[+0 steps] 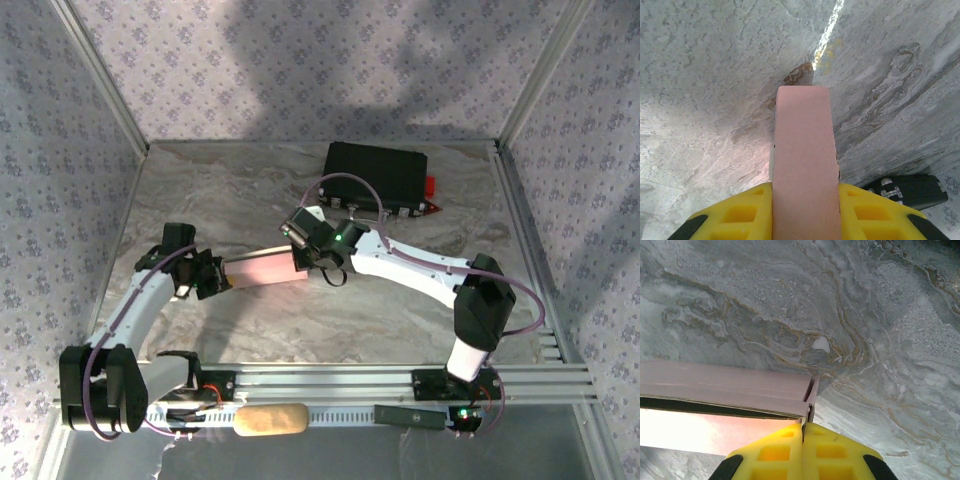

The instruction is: Fold the paper box

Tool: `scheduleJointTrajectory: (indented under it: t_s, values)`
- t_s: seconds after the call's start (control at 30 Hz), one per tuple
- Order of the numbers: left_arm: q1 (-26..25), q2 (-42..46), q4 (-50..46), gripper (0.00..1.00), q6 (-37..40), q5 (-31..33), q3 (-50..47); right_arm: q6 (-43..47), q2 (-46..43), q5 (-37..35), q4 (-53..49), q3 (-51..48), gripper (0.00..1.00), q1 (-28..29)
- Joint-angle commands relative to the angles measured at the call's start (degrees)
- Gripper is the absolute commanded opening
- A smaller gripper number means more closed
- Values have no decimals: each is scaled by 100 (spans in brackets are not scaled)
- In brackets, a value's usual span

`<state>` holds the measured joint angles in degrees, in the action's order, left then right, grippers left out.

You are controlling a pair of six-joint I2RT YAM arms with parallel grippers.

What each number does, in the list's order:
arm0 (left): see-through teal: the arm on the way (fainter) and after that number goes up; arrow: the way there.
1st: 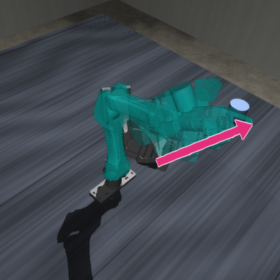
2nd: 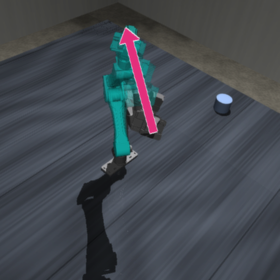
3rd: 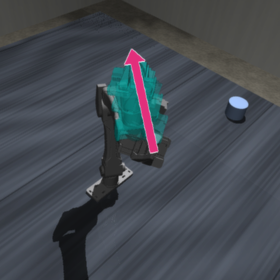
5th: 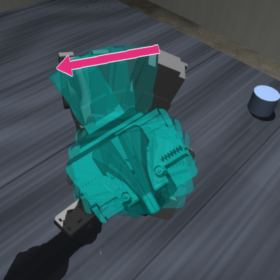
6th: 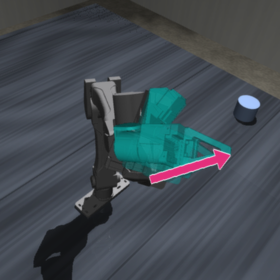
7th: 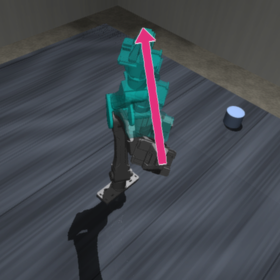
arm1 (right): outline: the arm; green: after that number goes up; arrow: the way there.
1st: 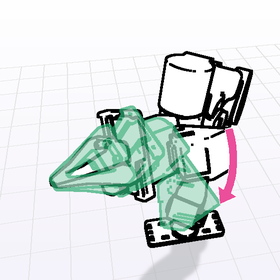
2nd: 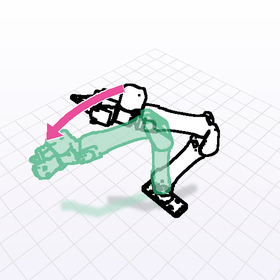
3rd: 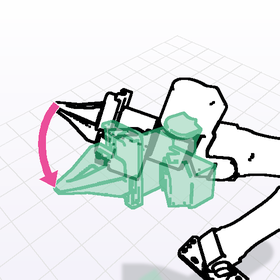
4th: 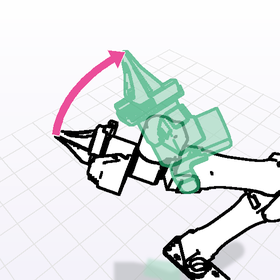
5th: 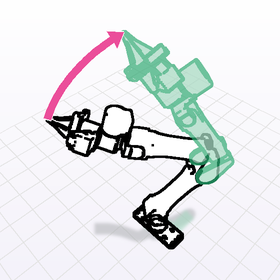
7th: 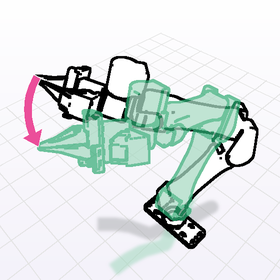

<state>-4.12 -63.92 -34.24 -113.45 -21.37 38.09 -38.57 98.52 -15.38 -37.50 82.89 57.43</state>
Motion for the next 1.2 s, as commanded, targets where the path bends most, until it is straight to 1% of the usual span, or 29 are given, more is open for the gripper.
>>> scheduleJointTrajectory:
  t_s: [0.0, 0.2, 0.27, 0.3, 0.33, 0.4, 0.5, 0.6, 0.63, 0.67, 0.7, 0.8, 0.83, 0.87, 0.9, 0.93, 0.97, 1.07, 1.1, 1.17]
  values:
    - [-40, -147, -78, 6, 52, 234, -152, -386, -25, 115, 699, -33, 0, 158]
    - [-44, -199, -12, 6, 48, 225, -163, -406, 42, -4, 615, 74, 0, 203]
    - [-37, -204, -8, 6, 72, 238, -150, -335, 116, -163, 552, 52, 0, 229]
    - [-40, -208, 4, 7, 102, 255, -144, -298, 171, -309, 472, 44, 0, 235]
    - [-38, -206, 17, 9, 135, 269, -151, -294, 203, -414, 408, 7, 0, 247]
    - [-11, -217, 39, 18, 247, 274, -153, -207, 246, -547, 418, -108, 0, 236]
    - [14, -229, 98, 27, 370, 263, -165, -131, 300, -656, 482, -245, 0, 230]
    - [57, -206, 237, 40, 473, 171, -222, -67, 377, -686, 554, -287, 0, 216]
    - [87, -196, 230, 48, 530, 166, -223, -56, 402, -698, 567, -288, 0, 212]
    - [118, -191, 213, 53, 605, 168, -202, -27, 426, -710, 582, -283, 0, 211]
    - [170, -173, 146, 59, 693, 152, -180, -7, 453, -725, 601, -283, 0, 203]
    - [347, -84, 163, 75, 981, 83, -161, 59, 525, -789, 596, -270, 0, 192]
    - [408, -40, 177, 79, 1088, 51, -153, 68, 552, -792, 580, -256, 0, 174]
    - [471, 3, 148, 82, 1233, 32, -117, 83, 579, -791, 551, -235, 0, 156]
    - [547, 47, -8, 89, 1442, 38, -37, 94, 605, -790, 535, -222, 0, 136]
    - [636, 100, -128, 94, 1692, 53, 46, 108, 620, -800, 517, -197, 0, 114]
    - [701, 154, -226, 95, 1960, 81, 135, 139, 624, -794, 517, -194, 0, 100]
    - [805, 405, -765, 97, 2956, 396, 480, 206, 642, -723, 497, -142, 0, 45]
    - [795, 529, -969, 96, 3309, 576, 610, 209, 649, -697, 497, -117, 0, 44]
    - [801, 804, -1339, 95, 4089, 1136, 850, 209, 651, -697, 464, -92, 0, 48]
